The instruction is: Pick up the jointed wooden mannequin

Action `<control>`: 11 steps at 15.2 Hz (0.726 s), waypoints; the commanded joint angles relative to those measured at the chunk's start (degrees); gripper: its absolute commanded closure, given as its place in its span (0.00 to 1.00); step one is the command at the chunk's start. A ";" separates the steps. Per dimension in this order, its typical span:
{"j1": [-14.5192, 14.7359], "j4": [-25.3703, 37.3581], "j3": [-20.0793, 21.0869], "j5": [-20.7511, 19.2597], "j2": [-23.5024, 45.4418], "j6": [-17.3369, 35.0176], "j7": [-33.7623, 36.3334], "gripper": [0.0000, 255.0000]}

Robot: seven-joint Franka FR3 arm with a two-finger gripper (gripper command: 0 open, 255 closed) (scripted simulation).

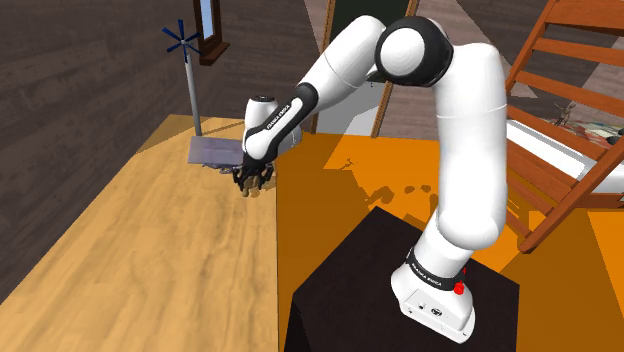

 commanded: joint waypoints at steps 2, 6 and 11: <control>-0.29 -0.03 0.18 0.25 -1.81 -1.77 -0.29 1.00; -0.46 -0.04 0.40 0.55 -4.22 -4.17 -0.44 1.00; -0.63 0.15 0.61 0.86 -6.61 -6.74 -0.60 1.00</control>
